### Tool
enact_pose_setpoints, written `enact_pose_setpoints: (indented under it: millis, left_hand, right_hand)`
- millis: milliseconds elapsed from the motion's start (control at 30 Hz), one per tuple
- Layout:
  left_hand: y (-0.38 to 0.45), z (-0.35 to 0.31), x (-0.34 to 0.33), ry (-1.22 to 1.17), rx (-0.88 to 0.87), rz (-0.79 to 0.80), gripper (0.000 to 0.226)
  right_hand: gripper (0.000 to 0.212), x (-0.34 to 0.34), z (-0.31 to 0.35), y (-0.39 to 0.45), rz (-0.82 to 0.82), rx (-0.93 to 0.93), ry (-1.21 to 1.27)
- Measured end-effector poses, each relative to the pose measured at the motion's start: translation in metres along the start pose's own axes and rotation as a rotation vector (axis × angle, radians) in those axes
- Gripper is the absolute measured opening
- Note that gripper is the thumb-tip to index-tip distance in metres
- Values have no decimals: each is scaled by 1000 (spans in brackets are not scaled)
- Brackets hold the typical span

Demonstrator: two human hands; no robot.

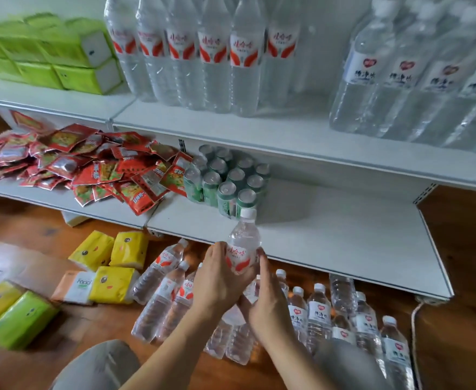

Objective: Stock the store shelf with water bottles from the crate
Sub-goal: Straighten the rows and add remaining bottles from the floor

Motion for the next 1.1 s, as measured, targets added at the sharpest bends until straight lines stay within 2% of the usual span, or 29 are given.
enact_pose_setpoints:
  millis: [200,367,500,633,700,767,833,867,967,1100]
  left_hand:
    - [1,-62,43,-112,-1,-134,66]
    - [30,-103,89,-233,-73,-192,64]
    - [61,-125,125,-258,-198,-213,57]
    - [107,-131,162,-358,-411,-182,35]
    - [146,-126,164,-184,-424,-134,38]
    - [179,-120,152,201,-449,-11,43]
    - [197,-114,137,517,-552,142,46]
    - [202,-112,134,593,-606,179,47]
    - [217,-111,138,643,-711,188,46]
    - [223,-116,138,701,-747,204,40]
  right_hand:
    - [113,48,41,26,-70,169,136]
    - [107,81,85,70,-92,260,252]
    - [103,98,121,106,-154,316,235]
    - [96,128,158,131,-260,354,259]
    - [94,139,169,148,-315,351,289]
    - [93,147,177,169,-372,343,313]
    - [94,155,185,187,-421,318,335]
    - [95,159,188,195,-438,305,341]
    - [95,167,196,216,-485,262,336]
    - [86,165,192,241,-484,221,342]
Point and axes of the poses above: each hand's wrist, its own y-axis towards the middle knuckle, its own x-axis out of the back of the hand, z = x × y, the point moved 5 cm from there along y, towards the middle knuckle, and after that the axes turned 7 degrees about y, right-handed, at the moved point
